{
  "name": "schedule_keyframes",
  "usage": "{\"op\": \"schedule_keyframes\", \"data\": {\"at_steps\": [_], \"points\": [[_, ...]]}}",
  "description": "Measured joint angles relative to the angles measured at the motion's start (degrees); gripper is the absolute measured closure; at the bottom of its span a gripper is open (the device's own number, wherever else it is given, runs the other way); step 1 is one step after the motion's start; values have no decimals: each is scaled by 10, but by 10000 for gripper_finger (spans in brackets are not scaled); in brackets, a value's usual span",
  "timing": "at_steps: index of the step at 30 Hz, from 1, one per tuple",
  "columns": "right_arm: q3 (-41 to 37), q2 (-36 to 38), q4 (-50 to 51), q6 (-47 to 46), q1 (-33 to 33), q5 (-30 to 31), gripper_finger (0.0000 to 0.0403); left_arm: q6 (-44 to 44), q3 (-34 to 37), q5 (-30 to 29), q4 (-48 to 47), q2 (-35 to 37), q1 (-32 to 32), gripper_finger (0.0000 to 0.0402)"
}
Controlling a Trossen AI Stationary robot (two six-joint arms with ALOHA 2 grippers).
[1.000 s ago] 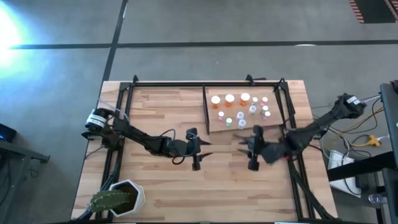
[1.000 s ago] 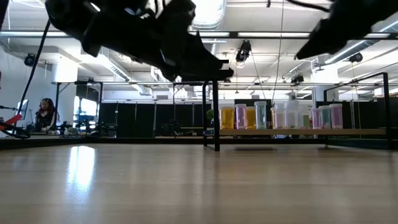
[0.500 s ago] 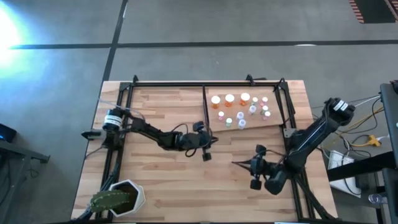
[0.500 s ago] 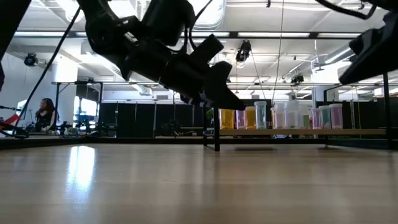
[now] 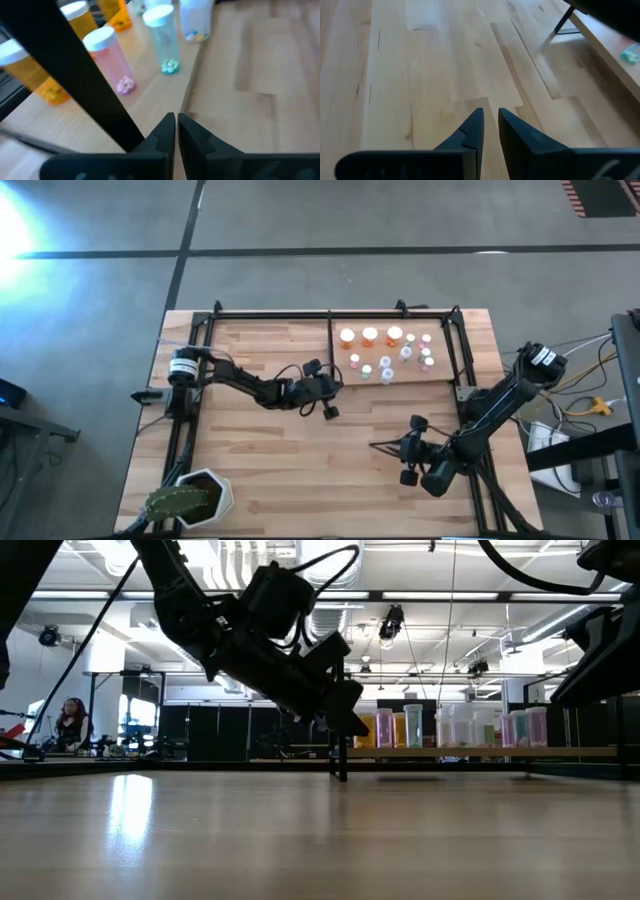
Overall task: Pick and place medicine bottles onto shelf by color
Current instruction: Adjust the shelf on the table
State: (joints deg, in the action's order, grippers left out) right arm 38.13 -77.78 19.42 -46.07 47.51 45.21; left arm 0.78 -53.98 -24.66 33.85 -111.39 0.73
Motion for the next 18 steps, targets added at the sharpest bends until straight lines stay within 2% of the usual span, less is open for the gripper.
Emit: {"op": "schedule_keyframes", "data": {"at_steps": [12, 15, 18], "points": [[-3, 1, 3, -10, 0, 15, 355, 30, 1, -16, -6, 0, 52, 398], [-4, 5, 40, -64, -5, 13, 355, 30, 2, -17, -18, 0, 63, 398], [-2, 23, 150, -169, -25, -17, 355, 30, 4, -17, -31, 0, 64, 398]]}}
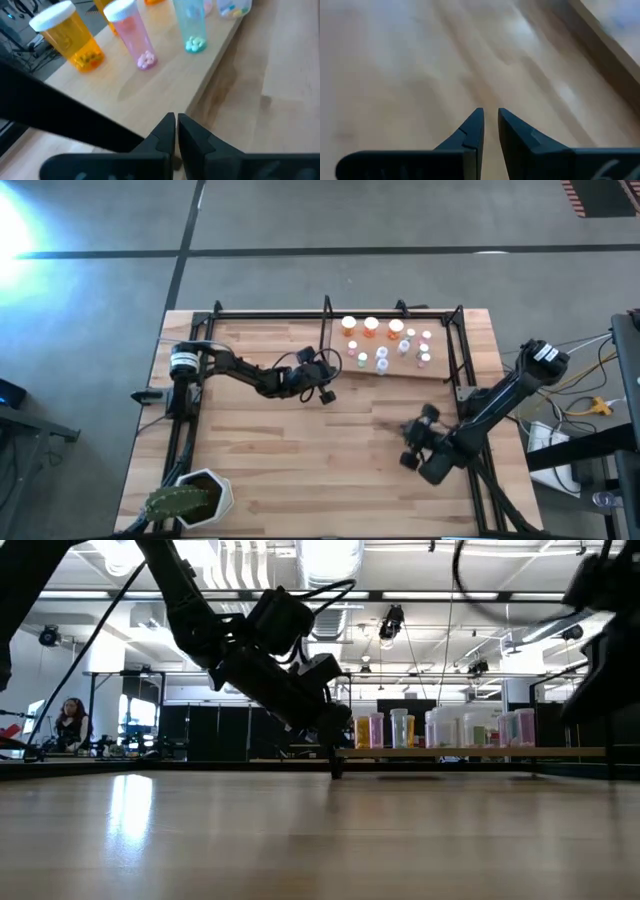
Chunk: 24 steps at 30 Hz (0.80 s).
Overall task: Pick and place medicine bottles onto shelf by color
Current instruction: Adjust the shelf on the table
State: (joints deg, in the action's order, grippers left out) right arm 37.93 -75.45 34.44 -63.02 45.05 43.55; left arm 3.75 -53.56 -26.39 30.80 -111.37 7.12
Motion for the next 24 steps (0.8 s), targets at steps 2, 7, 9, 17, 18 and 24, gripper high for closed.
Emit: {"op": "schedule_keyframes", "data": {"at_steps": [2, 7, 9, 17, 18, 24], "points": [[1, 19, 92, -70, -18, -35, 355, 0, 1, -2, -7, 2, -7, 398], [-12, 86, 264, -123, -106, -157, 356, 0, 2, -2, -19, 19, -42, 398], [-24, 116, 281, -85, -153, -195, 356, 0, 2, -1, -19, 30, -60, 398], [-72, 181, 273, 103, -358, -211, 356, 0, 2, 1, -18, 54, -114, 398], [-75, 181, 264, 114, -380, -213, 356, 0, 2, 1, -18, 54, -116, 398], [-81, 157, 207, 149, -443, -208, 356, -1, 3, 1, -19, 54, -116, 398]]}}
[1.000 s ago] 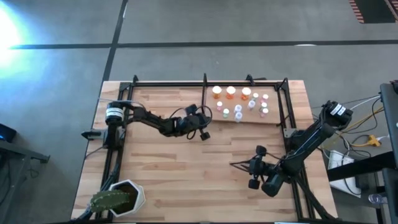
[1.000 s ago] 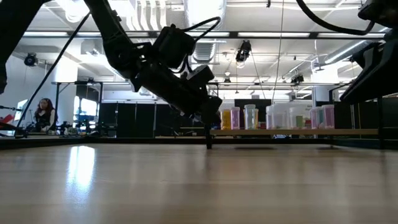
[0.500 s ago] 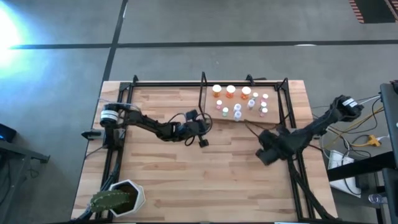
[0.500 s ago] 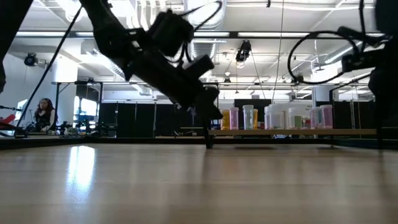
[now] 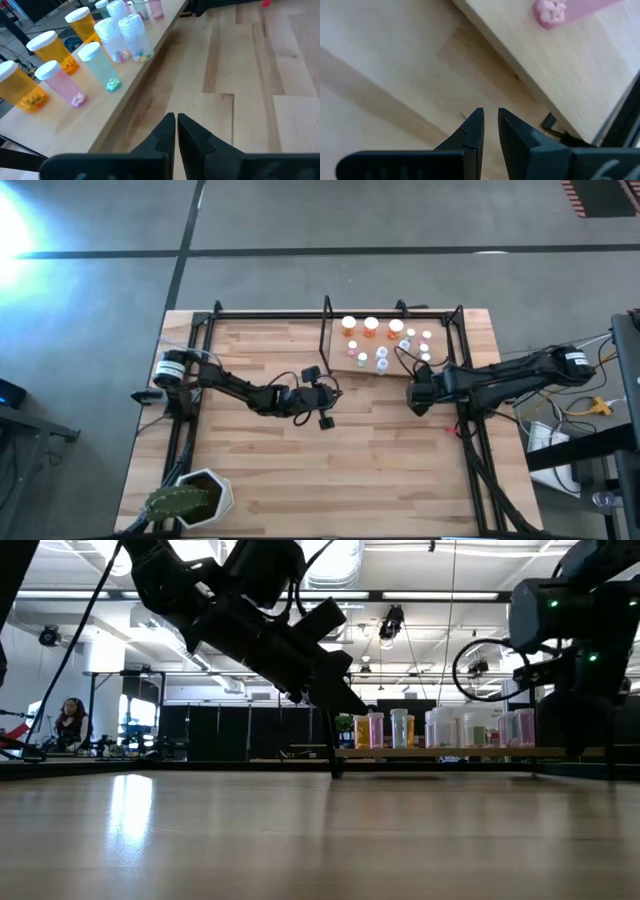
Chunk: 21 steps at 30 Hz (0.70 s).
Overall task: Pick and place medicine bottles onto shelf by color
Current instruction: Adjust the shelf on the table
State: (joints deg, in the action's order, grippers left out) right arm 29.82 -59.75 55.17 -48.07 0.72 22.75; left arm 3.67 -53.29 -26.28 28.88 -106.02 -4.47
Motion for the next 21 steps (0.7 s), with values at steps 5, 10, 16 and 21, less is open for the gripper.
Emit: {"op": "schedule_keyframes", "data": {"at_steps": [5, 10, 16, 21], "points": [[-1, -40, -18, 2, -26, 7, 356, 0, 0, 0, 0, 0, 0, 398], [-1, -79, -22, -8, -45, 40, 356, 0, 1, 0, 0, 0, 0, 398], [-1, -112, -49, 8, -64, 69, 356, 0, 1, 0, 0, 0, 0, 398], [-1, -131, -100, 47, -76, 87, 356, 0, 1, 0, 0, 0, 0, 398]]}}
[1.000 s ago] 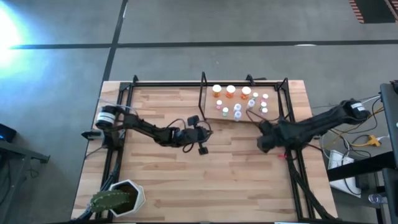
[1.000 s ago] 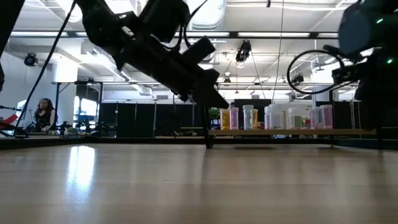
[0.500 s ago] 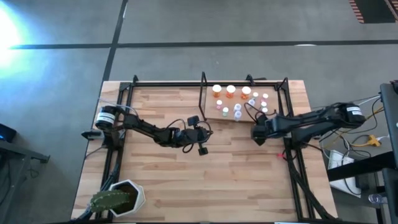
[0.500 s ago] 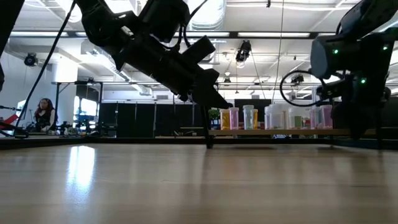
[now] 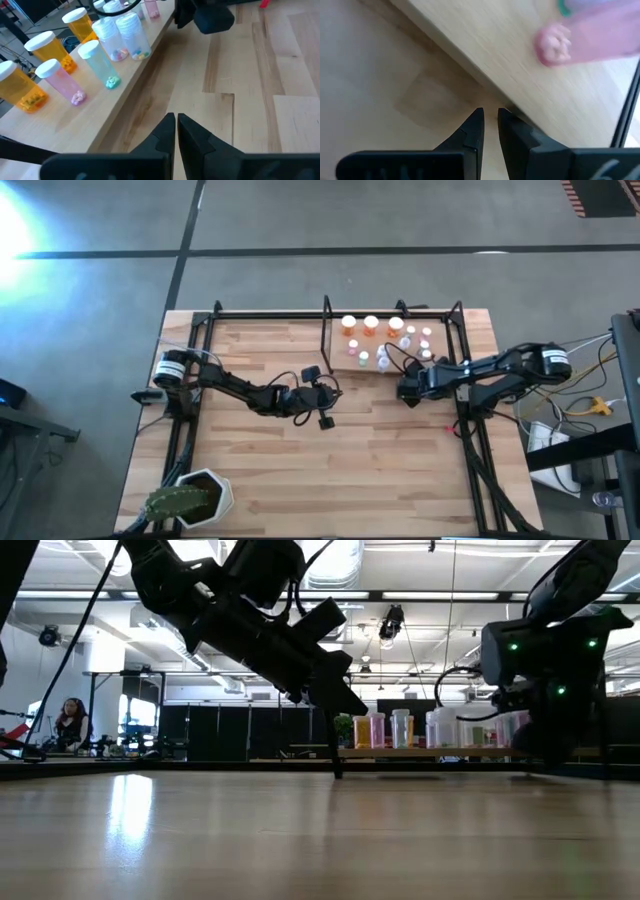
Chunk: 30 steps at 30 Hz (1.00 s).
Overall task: Pick and place medicine bottles onto shelf by color
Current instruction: Adjust the shelf on the table
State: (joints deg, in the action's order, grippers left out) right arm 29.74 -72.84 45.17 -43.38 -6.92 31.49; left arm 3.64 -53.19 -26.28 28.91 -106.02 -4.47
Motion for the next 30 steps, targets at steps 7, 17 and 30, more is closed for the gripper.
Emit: {"op": "schedule_keyframes", "data": {"at_steps": [7, 17, 30], "points": [[0, -20, -33, 38, -24, 35, 356, 0, 0, 0, 0, 0, 0, 398], [0, -48, -95, 85, -45, 54, 355, 0, 2, 0, 0, 0, 0, 398], [3, -1, -109, 84, -4, -15, 355, -18, 7, -63, -30, 0, 1, 398]]}}
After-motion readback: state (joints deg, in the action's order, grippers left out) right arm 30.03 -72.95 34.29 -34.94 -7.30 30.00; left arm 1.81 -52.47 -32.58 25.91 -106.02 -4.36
